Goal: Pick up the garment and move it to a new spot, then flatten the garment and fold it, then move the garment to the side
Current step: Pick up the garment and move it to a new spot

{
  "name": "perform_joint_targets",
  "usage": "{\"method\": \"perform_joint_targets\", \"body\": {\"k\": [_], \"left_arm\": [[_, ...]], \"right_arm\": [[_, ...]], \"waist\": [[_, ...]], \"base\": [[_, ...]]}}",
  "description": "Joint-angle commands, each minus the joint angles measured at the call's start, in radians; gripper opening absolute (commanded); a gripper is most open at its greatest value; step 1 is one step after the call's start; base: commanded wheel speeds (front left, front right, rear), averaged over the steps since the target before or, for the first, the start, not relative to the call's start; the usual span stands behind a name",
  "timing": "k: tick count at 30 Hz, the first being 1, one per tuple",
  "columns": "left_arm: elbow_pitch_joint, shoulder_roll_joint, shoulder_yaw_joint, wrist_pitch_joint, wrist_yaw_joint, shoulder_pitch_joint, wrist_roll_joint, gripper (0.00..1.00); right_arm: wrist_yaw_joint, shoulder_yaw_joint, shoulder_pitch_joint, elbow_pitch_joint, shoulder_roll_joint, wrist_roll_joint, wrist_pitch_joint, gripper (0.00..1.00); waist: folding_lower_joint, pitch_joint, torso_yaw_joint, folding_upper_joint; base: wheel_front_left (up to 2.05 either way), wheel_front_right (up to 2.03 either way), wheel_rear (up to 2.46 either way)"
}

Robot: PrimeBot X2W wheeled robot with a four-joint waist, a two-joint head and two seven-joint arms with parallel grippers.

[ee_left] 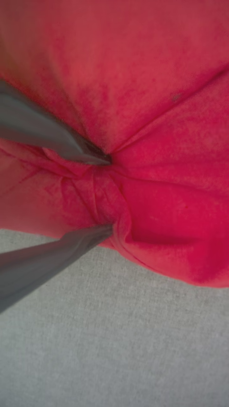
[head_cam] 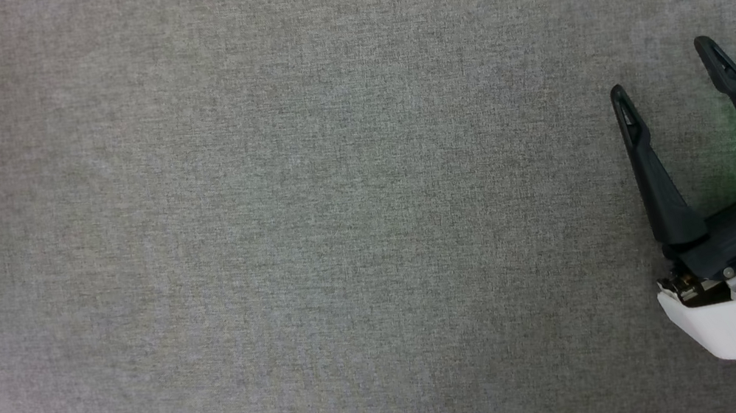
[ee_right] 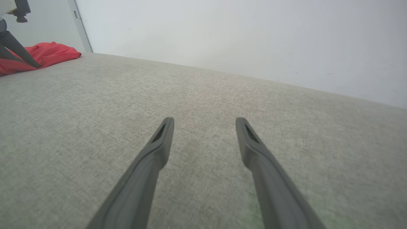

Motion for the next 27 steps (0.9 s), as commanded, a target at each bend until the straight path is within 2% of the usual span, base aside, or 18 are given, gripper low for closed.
{"method": "perform_joint_targets", "body": {"k": [1,6,12,16,19,23,27], "left_arm": [[0.052,-0.034,-0.048,0.022,0.001,0.064,0.016,0.0],[0.061,-0.056,-0.05,-0.06,-0.01,0.078,0.019,0.0],[0.032,-0.015,-0.049,-0.261,-0.015,0.064,0.064,0.0],[-0.028,0.006,-0.07,-0.396,-0.016,0.071,0.071,0.0],[-0.09,-0.002,-0.077,-0.466,-0.016,0.088,0.013,0.0],[-0.198,0.034,-0.126,-0.558,-0.016,0.105,0.015,0.0],[-0.274,0.016,-0.173,-0.635,-0.016,0.108,0.021,0.0]], "right_arm": [[-0.002,-0.025,0.01,0.048,-0.012,-0.009,0.014,1.0],[-0.002,-0.024,-0.004,0.059,-0.007,-0.017,0.013,1.0],[-0.002,-0.001,-0.019,0.085,0.015,-0.008,0.009,1.0],[-0.002,0.007,-0.031,0.118,0.035,0.003,0.007,1.0],[-0.001,0.017,-0.03,0.146,0.052,0.009,0.007,1.0],[-0.002,0.022,-0.019,0.174,0.071,0.019,0.007,1.0],[-0.001,0.013,0.0,0.197,0.081,0.021,0.007,1.0]], "waist": [[0.0001,0.002,-0.002,0.0],[0.0001,-0.029,0.001,0.0],[0.0001,-0.133,-0.01,0.0],[0.0001,-0.221,-0.029,0.0],[0.0001,-0.288,-0.047,0.0],[0.0001,-0.367,-0.074,0.0],[0.0001,-0.418,-0.092,0.0]], "base": [[0.0,0.0,0.0],[0.0,0.0,0.0],[0.0,0.0,0.0],[0.0,0.0,0.0],[0.0,0.0,0.0],[0.0,0.0,0.0],[0.0,0.0,0.0]]}}
